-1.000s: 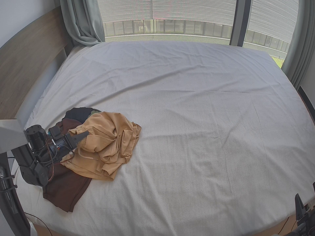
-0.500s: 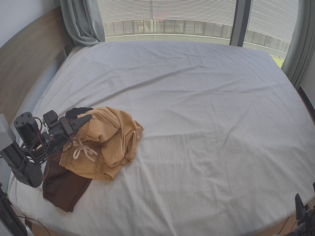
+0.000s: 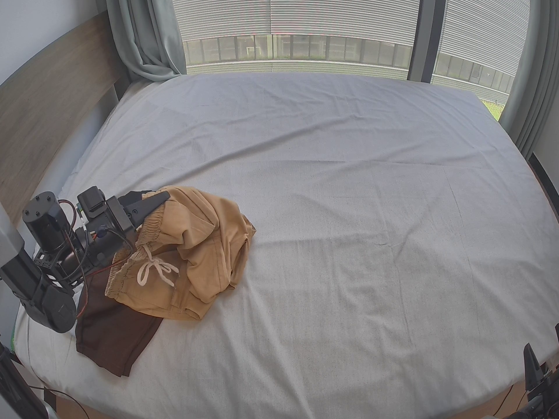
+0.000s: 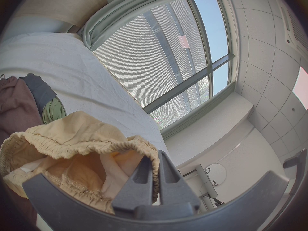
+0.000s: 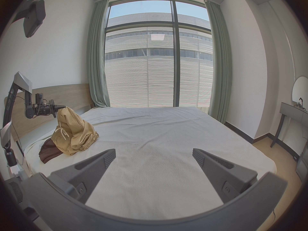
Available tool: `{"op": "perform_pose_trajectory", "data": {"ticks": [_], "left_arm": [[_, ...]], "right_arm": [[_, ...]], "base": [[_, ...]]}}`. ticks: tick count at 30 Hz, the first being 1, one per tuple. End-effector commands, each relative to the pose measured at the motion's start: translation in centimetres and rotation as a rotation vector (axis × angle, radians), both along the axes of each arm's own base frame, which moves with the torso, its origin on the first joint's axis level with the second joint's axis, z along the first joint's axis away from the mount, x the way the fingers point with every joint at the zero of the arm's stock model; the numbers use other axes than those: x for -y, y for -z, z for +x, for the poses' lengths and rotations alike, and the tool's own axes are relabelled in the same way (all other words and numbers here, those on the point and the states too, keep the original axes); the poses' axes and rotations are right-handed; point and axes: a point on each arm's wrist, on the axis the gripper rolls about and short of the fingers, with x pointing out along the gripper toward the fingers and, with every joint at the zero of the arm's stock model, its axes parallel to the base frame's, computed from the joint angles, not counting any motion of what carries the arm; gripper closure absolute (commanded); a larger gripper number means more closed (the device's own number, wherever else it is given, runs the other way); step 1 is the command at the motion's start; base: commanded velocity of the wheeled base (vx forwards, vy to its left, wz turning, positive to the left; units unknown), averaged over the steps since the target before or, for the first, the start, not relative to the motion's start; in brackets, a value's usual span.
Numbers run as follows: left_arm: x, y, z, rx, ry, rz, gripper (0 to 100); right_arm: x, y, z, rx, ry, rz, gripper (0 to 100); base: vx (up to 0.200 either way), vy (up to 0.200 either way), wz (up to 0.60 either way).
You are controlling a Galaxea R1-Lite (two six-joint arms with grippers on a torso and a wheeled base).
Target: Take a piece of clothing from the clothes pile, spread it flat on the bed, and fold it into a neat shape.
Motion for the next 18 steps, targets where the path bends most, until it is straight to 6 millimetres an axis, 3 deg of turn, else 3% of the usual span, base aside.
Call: {"op": "perform_pose_trajectory", "data": {"ticks": [1, 10, 18], "left_arm": [[0.6, -0.2, 0.0, -0.006, 0.015, -0.02, 100], [3.6, -2.3, 0.1, -0.05, -0.03, -0.213, 100], [4.6, -2.8, 0.1, -0.091, -0.001, -0.29, 100]], "right_arm": [[0.0, 0.5, 0.0, 0.001, 0.001, 0.0, 0], [0.0, 0.4, 0.0, 0.002, 0.001, 0.0, 0], [0.0, 0.5, 0.0, 0.001, 0.001, 0.0, 0]], "base": [[0.0, 0.0, 0.0], [0.0, 0.0, 0.0], [0.0, 0.0, 0.0]]}}
